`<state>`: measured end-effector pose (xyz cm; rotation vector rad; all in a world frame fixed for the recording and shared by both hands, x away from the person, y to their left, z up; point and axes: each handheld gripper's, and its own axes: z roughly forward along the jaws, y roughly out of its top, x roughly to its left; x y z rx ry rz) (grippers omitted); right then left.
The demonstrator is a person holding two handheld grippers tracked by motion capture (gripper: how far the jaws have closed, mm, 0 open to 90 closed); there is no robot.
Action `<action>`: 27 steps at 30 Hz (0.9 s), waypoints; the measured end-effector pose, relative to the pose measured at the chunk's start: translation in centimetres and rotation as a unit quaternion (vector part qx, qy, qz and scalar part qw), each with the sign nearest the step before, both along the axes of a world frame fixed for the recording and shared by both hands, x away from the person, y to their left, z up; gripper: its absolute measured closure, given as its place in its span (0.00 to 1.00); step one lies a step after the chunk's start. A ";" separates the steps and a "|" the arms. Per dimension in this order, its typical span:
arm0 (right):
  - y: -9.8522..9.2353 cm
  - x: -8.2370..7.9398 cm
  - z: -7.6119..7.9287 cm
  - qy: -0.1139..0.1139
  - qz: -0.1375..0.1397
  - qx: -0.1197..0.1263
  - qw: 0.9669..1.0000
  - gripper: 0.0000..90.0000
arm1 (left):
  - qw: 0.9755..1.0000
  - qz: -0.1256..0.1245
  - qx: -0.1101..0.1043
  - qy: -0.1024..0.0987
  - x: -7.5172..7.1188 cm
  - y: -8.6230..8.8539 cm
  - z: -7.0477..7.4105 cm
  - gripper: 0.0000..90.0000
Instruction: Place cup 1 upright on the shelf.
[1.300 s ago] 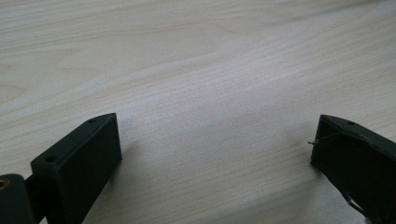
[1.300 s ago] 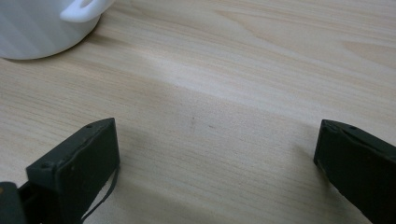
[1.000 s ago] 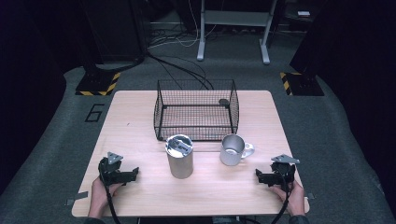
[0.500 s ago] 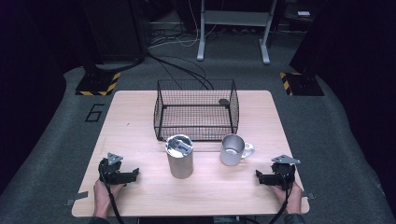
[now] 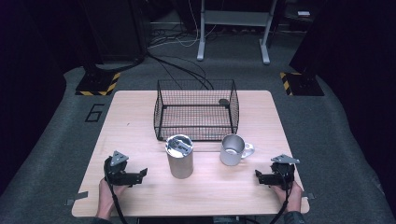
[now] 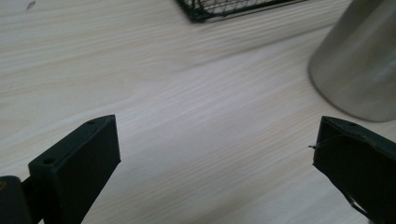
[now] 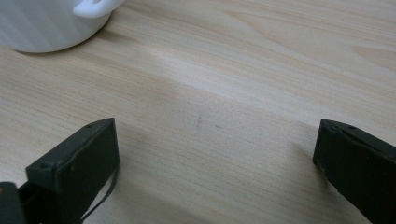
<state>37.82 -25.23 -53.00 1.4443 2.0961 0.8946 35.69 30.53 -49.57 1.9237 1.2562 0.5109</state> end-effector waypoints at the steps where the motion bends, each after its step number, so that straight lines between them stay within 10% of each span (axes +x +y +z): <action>1: 0.0 0.0 0.0 0.000 0.000 0.000 1.000 0.00 | 1.000 0.000 0.000 0.000 0.0 0.0 0.0 0.01; 27: -0.5 -0.1 0.0 -0.002 0.023 -0.005 1.000 0.00 | 0.994 -0.100 -0.018 -0.049 -1.5 -5.6 5.4 0.00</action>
